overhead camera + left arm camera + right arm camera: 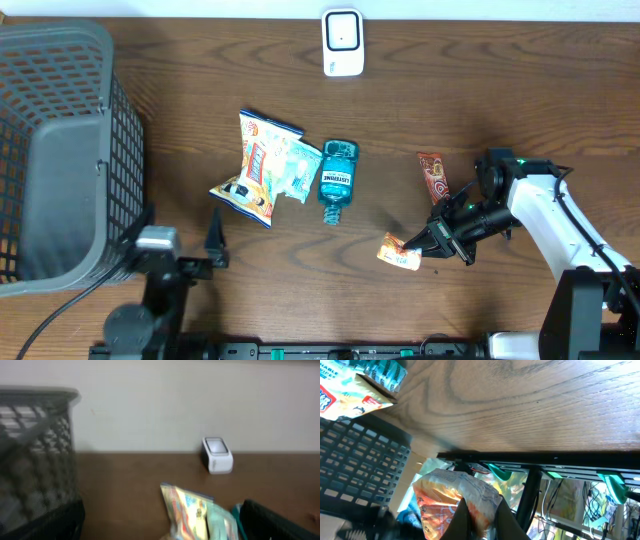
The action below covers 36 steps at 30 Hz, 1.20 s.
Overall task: Scan the item barcode
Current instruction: 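Lift the orange packet up to the white scanner with the right gripper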
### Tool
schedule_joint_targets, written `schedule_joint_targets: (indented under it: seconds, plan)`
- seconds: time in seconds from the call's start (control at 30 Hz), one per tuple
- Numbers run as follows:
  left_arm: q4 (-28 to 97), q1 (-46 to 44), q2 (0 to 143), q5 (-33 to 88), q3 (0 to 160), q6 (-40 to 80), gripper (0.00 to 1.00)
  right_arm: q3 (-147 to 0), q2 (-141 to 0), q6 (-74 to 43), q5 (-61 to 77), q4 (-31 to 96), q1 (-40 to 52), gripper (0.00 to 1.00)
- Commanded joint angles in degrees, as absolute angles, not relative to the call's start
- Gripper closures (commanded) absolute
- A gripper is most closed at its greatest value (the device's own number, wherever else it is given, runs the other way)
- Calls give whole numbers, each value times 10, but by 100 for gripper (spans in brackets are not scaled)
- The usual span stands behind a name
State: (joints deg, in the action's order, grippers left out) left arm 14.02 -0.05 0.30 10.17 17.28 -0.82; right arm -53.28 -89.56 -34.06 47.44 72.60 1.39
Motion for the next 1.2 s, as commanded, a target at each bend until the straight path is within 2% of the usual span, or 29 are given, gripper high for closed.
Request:
schedule_joint_targets:
  seconds: [0.0,0.27,0.53,0.77,1.03,1.17]
  plan:
    - [114,1,5,140,108,-3,2,-532,-886,-336,464,726,16,98]
    - [115,1,5,139,74,-3,2,-532,-886,-336,429,712,23,98]
    - [182,1,5,139,74,-3,2,-532,-886,-335,443,698,44,98]
    - [262,1,6,139,75,-3,1,-541,-885,-245,457,679,60,98]
    - [262,1,6,139,75,-3,1,-625,-846,-246,408,614,80,98]
    - [262,1,6,139,75,-3,2,-658,-803,-260,322,527,111,99]
